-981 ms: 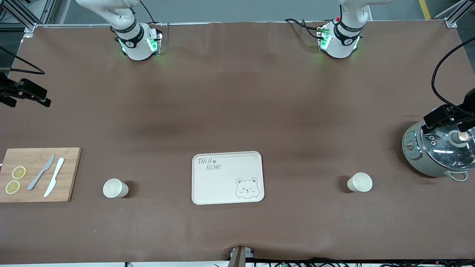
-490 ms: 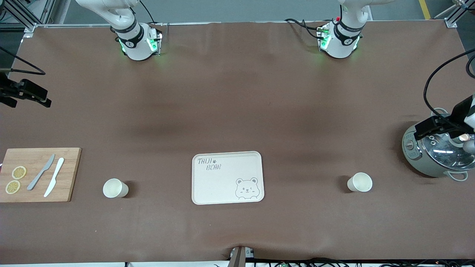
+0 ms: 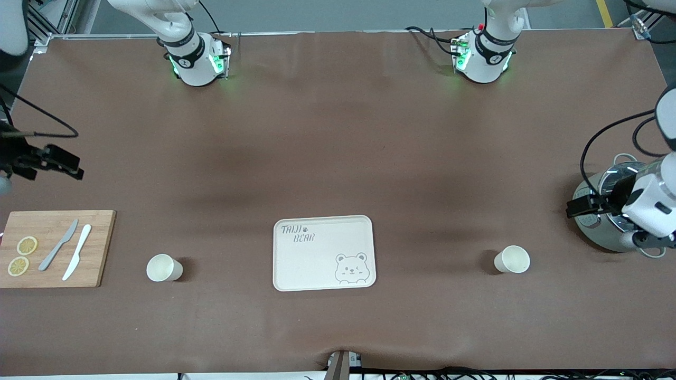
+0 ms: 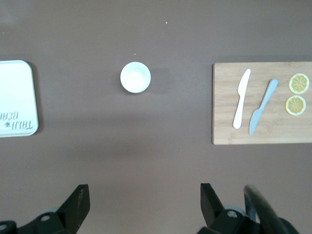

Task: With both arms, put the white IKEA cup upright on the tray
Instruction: 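Move the right gripper and the left gripper toward the white cups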

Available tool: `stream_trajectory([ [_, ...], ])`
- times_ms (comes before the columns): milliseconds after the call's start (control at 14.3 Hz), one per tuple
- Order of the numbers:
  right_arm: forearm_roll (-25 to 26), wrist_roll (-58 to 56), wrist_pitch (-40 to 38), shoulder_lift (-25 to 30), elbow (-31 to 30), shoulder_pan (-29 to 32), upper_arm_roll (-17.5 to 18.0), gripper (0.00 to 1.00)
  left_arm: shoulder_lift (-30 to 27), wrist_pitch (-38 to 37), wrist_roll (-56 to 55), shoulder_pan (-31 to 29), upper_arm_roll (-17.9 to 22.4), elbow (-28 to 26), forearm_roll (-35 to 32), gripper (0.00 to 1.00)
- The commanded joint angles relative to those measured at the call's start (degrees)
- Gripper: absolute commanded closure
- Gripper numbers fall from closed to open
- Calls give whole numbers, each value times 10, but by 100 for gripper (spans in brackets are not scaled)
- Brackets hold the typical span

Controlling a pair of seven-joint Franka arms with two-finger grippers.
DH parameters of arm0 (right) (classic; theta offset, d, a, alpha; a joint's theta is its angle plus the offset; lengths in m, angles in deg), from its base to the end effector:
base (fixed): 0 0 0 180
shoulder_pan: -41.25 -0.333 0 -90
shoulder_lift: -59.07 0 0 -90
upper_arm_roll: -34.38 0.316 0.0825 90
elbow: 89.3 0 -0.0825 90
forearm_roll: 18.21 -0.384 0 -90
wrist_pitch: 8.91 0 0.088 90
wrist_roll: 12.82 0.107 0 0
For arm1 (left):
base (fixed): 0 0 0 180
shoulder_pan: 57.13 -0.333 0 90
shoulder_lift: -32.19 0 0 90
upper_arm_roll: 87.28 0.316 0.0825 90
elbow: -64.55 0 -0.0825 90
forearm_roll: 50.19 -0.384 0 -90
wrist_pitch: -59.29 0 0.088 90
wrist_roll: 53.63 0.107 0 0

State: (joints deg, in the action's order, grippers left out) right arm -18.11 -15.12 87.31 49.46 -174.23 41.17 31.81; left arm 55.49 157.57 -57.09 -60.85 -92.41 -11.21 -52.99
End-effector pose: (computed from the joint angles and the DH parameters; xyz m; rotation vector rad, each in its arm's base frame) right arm 0.6140 -0.0246 0.5784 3.1308 -0.0038 0.0455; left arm 0.6794 -0.0012 0.5042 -3.1276 -0.0555 0.0180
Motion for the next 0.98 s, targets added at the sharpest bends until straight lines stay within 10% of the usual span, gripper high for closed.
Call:
stream_trajectory([
  [0, 4, 4, 37, -48, 9, -3, -2, 0, 30, 27, 10, -7, -4, 4, -15, 0],
  [911, 2, 5, 217, -205, 10, -2, -1, 0, 146, 159, 12, -11, -6, -21, -14, 0],
])
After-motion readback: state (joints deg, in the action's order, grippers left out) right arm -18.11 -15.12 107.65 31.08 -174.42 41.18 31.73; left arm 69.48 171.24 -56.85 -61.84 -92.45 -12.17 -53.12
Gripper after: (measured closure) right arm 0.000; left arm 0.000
